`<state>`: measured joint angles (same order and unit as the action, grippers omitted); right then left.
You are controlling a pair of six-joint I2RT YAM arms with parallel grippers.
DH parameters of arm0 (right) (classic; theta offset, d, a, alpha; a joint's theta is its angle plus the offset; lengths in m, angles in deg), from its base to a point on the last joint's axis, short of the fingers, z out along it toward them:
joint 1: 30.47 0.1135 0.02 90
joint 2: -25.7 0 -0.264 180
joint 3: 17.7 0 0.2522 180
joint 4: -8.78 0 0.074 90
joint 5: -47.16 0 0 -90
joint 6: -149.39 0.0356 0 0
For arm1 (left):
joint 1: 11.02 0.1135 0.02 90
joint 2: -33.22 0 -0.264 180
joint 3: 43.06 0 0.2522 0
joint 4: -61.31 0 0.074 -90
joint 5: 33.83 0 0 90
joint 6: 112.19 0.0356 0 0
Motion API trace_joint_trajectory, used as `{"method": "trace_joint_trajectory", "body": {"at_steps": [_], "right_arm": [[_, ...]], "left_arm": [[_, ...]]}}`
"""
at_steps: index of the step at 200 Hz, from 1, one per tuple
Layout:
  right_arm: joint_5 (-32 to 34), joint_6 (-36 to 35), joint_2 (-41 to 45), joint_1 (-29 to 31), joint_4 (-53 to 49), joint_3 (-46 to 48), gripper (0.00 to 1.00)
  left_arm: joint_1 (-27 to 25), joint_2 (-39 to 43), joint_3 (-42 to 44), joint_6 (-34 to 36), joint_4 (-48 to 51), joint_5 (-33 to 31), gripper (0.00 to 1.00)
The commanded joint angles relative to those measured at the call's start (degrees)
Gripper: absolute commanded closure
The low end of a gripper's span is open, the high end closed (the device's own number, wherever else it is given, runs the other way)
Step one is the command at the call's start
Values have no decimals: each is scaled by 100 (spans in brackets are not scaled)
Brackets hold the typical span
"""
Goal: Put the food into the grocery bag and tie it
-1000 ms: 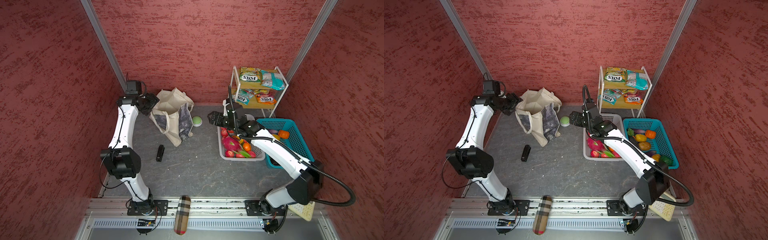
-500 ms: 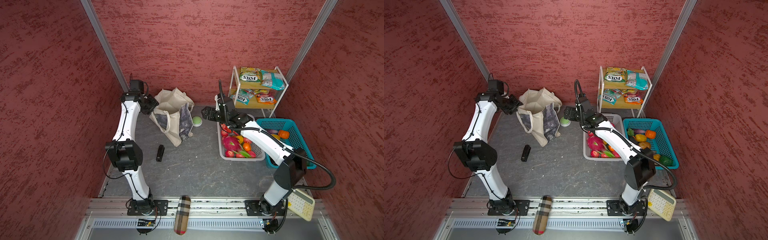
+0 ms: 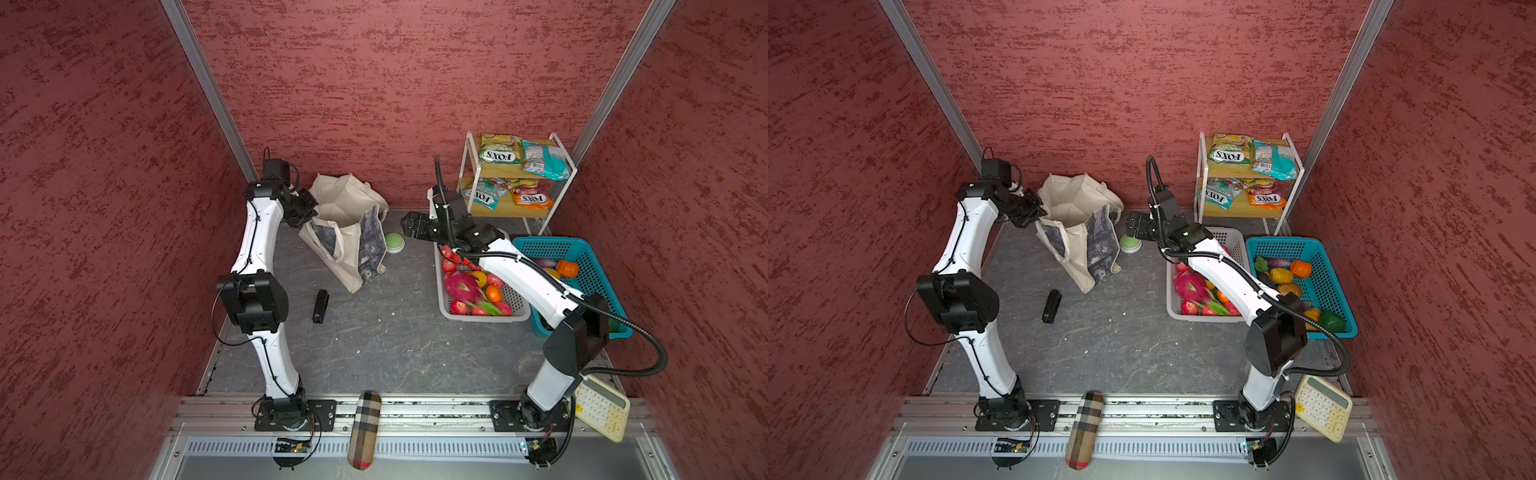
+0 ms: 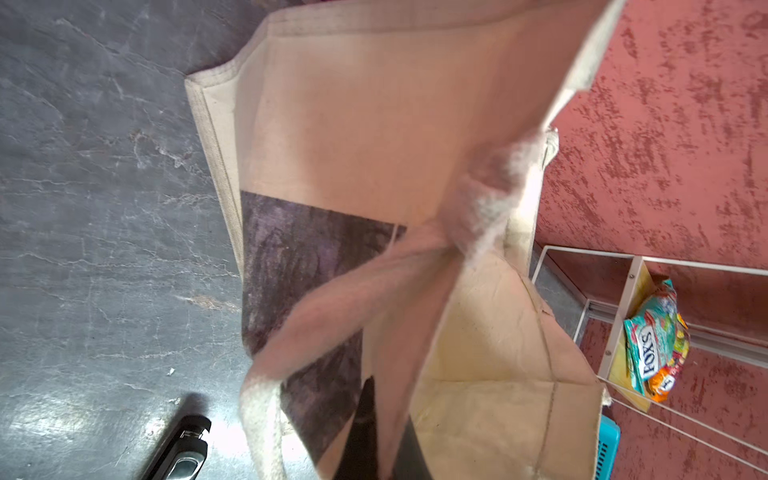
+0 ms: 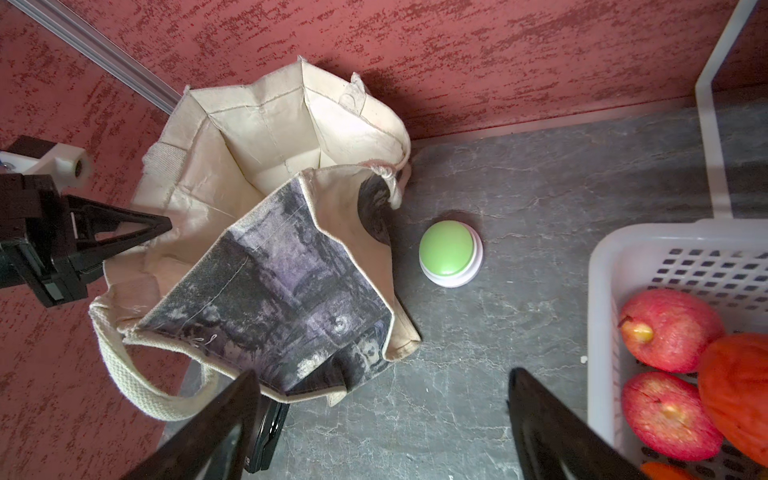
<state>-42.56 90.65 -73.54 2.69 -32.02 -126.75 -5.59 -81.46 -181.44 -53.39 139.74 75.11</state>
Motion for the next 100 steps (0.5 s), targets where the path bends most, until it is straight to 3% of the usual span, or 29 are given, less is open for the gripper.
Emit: {"method": "trace_joint_trajectory", "body": {"at_steps": [1, 66, 100], "right_arm": [[207, 92, 423, -21, -55, -25, 7], [570, 474, 1047, -63, 217, 459, 9], [163, 1155, 1365, -424, 484, 928, 14]], "left_arm": [[-82, -44, -537, 256, -7, 464, 100], [-547, -68, -1690, 562, 432, 1259, 100], [-719, 228, -1707, 698, 464, 1750, 100]]}}
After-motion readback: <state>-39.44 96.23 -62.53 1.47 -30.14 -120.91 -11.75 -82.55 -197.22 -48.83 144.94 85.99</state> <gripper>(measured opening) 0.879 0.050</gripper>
